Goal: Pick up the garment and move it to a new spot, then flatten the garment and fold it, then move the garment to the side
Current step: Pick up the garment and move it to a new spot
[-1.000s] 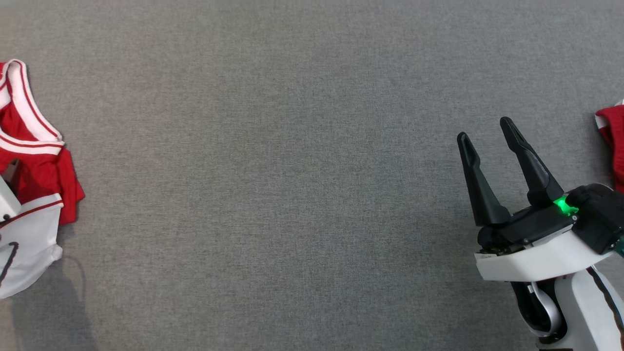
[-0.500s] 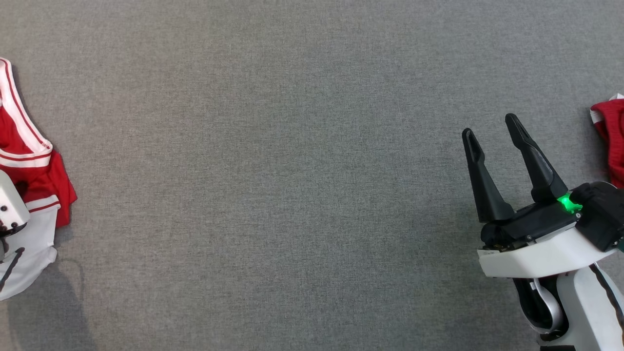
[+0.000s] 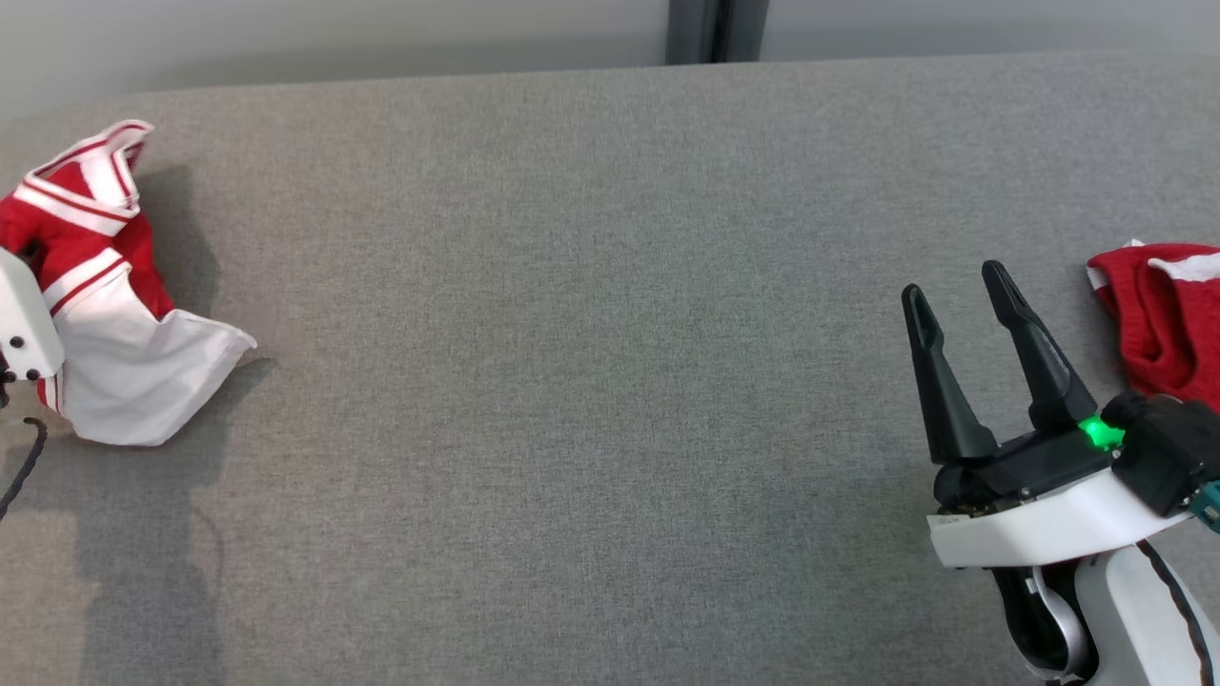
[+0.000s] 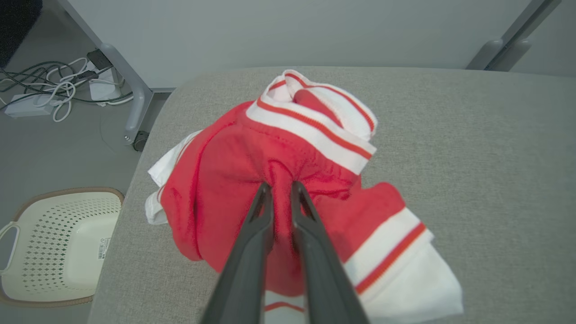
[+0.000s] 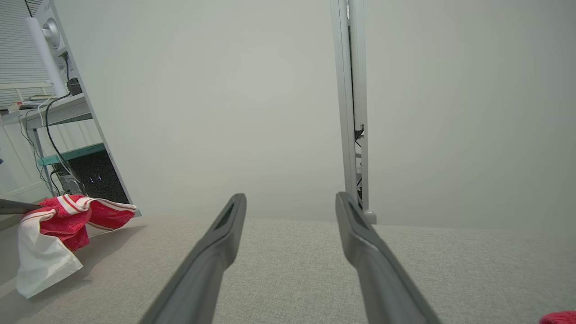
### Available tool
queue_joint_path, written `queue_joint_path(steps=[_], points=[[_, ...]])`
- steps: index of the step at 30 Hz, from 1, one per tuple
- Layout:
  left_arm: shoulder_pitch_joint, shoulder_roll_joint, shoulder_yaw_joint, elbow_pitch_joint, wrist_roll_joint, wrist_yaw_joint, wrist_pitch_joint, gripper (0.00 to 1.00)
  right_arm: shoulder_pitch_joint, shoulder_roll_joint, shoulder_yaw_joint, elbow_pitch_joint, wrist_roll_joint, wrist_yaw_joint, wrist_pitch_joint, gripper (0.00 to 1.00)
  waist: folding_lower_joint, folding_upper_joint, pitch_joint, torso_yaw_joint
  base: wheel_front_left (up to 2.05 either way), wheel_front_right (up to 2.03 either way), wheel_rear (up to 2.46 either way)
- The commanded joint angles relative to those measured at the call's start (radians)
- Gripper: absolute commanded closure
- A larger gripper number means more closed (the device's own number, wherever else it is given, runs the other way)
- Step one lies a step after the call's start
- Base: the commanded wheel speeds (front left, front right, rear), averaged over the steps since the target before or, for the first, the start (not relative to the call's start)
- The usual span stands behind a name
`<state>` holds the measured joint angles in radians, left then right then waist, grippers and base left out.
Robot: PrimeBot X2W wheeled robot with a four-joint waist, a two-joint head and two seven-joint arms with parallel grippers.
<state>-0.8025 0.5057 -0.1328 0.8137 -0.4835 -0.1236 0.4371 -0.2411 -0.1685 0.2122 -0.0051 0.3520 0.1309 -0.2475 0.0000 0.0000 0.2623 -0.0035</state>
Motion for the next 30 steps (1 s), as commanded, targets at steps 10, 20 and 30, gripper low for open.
queue_joint_path(steps=[10, 20, 30], points=[[0.029, -0.004, -0.134, -0.25, -0.09, -0.006, 0.027, 1.0, 0.095, -0.003, -0.036, 0.016, 0.01, 0.0, -0.012, 0.0, 0.0, 0.0, -0.163, -0.047, 0.0, 0.0, 0.0], [0.132, -0.04, -0.215, -0.58, -0.151, -0.004, 0.041, 1.0, 0.165, -0.007, -0.078, -0.01, 0.009, 0.0, -0.003, 0.0, 0.0, 0.0, -0.231, -0.126, 0.0, 0.0, 0.0], [0.297, -0.104, -0.299, -0.738, -0.064, 0.071, -0.056, 1.0, 0.173, -0.009, -0.081, -0.053, 0.015, 0.0, 0.008, 0.0, 0.0, 0.0, -0.218, -0.211, 0.0, 0.0, 0.0]])
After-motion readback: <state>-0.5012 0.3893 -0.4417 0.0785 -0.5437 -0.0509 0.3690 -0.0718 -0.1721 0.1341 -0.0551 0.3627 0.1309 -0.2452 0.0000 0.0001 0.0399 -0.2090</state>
